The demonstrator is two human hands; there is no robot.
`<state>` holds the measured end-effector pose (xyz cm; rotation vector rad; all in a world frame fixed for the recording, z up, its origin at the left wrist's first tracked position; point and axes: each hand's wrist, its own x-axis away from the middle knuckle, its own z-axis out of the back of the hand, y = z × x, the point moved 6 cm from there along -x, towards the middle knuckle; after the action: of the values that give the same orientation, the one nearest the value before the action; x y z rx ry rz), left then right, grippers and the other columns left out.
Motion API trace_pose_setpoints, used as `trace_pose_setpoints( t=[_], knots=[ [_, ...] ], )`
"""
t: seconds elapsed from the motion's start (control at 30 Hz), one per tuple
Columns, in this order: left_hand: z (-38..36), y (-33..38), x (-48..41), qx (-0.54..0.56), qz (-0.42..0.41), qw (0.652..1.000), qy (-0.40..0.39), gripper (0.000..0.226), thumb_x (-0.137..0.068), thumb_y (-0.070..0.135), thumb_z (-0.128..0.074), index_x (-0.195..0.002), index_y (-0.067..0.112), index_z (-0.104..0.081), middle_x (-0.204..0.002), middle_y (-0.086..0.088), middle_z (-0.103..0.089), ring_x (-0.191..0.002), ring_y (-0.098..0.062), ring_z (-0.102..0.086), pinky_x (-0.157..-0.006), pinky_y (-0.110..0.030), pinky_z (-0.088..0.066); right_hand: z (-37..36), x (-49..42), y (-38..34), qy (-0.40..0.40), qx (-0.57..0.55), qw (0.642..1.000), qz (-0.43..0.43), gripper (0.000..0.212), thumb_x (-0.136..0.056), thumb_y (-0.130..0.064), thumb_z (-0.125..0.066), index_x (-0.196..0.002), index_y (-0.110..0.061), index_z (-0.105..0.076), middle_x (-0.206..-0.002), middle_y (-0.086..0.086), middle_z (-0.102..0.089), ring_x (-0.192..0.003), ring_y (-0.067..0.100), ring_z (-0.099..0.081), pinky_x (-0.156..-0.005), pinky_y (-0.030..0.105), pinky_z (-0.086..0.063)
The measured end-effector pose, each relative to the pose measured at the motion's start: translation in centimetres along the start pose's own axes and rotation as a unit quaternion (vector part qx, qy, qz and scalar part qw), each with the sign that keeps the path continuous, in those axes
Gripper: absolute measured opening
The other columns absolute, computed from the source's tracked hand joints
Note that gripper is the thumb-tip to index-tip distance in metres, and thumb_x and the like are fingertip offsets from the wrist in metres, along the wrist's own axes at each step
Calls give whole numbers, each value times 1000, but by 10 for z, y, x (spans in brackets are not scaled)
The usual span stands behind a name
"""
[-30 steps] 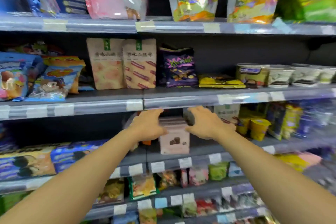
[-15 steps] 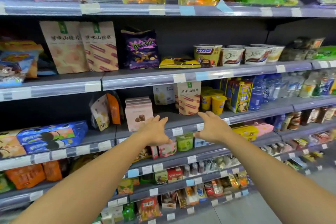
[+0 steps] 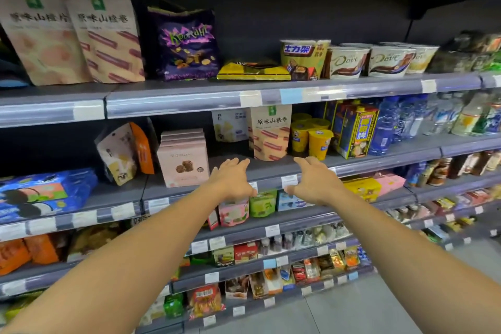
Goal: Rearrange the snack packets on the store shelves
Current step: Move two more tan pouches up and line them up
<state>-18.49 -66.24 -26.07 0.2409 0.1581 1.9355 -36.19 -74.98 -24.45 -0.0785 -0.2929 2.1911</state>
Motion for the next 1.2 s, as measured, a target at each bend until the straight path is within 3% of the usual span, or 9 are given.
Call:
trace_pose_setpoints(
  t=[0.2, 0.33, 0.43, 0.53, 0.67, 0.77, 0.87, 1.0, 1.2],
  knots=[
    [-18, 0, -57, -29, 6, 1000, 4, 91, -80, 50, -61, -153, 20, -15, -159, -9, -20, -148, -30, -13, -116, -53, -20, -6, -50, 15, -3, 77, 997, 18, 90, -82, -60, -58, -153, -23, -16, -156, 10, -22, -141, 33, -28, -110, 46, -33],
    [-27, 5, -81, -42, 9, 999, -13, 91, -80, 50, -61, -153, 20, -15, -159, -10, -20, -147, -31, -15, -116, -53, -21, -12, -71, 27, -8, 68, 997, 21, 89, -82, -60, -58, -152, -22, -18, -154, 11, -26, -140, 32, -29, -109, 46, -32],
    [-31, 6, -106, -6, 24, 999, -27, 94, -80, 49, -64, -153, 20, -14, -160, -9, -18, -147, -31, -15, -116, -51, -22, -19, -87, 37, -21, 42, 999, 14, 90, -82, -59, -58, -153, -23, -17, -157, 9, -22, -141, 32, -26, -110, 46, -31],
    [-31, 7, -131, 111, 43, 993, -12, 93, -76, 45, -72, -151, 18, -23, -156, -9, -31, -141, -29, -32, -111, -42, -34, -29, -103, 48, -28, 25, 999, 14, 90, -82, -59, -58, -153, -23, -17, -158, 7, -20, -143, 31, -25, -110, 45, -33],
    [-30, -1, -175, 364, 119, 922, 62, 96, -69, 35, -83, -147, 12, -31, -144, -8, -48, -130, -24, -47, -99, -29, -39, -41, -134, 60, -35, 16, 999, 24, 90, -82, -57, -60, -153, -23, -17, -157, 7, -22, -142, 30, -27, -109, 44, -33],
    [-38, -10, -209, 451, 173, 867, 124, 87, -74, 29, -81, -144, 10, -32, -142, -9, -49, -127, -24, -49, -98, -29, -42, -45, -161, 66, -26, 0, 999, 41, 89, -82, -56, -61, -153, -23, -18, -155, 6, -24, -140, 30, -29, -108, 44, -33],
    [-47, -18, -243, 526, 209, 805, 178, 66, -78, 22, -77, -135, 7, -46, -137, -9, -55, -123, -23, -54, -88, -26, -43, -49, -184, 72, -18, -35, 998, 52, 86, -83, -53, -63, -152, -22, -20, -154, 6, -25, -137, 31, -33, -106, 45, -38],
    [-58, -23, -278, 564, 197, 774, 207, 43, -77, 9, -77, -118, 10, -63, -119, -5, -68, -105, -17, -64, -78, -23, -47, -57, -212, 86, -7, -117, 993, 36, 77, -86, -41, -66, -149, -21, -27, -149, 6, -31, -129, 32, -43, -102, 48, -42],
    [-70, -29, -300, 581, 195, 751, 246, 24, -77, -1, -71, -95, 14, -63, -89, 6, -66, -80, -5, -61, -57, -8, -47, -69, -243, 112, 23, -241, 970, -28, 57, -84, -26, -70, -136, -15, -48, -133, 12, -49, -117, 30, -53, -94, 42, -49]
  ],
)
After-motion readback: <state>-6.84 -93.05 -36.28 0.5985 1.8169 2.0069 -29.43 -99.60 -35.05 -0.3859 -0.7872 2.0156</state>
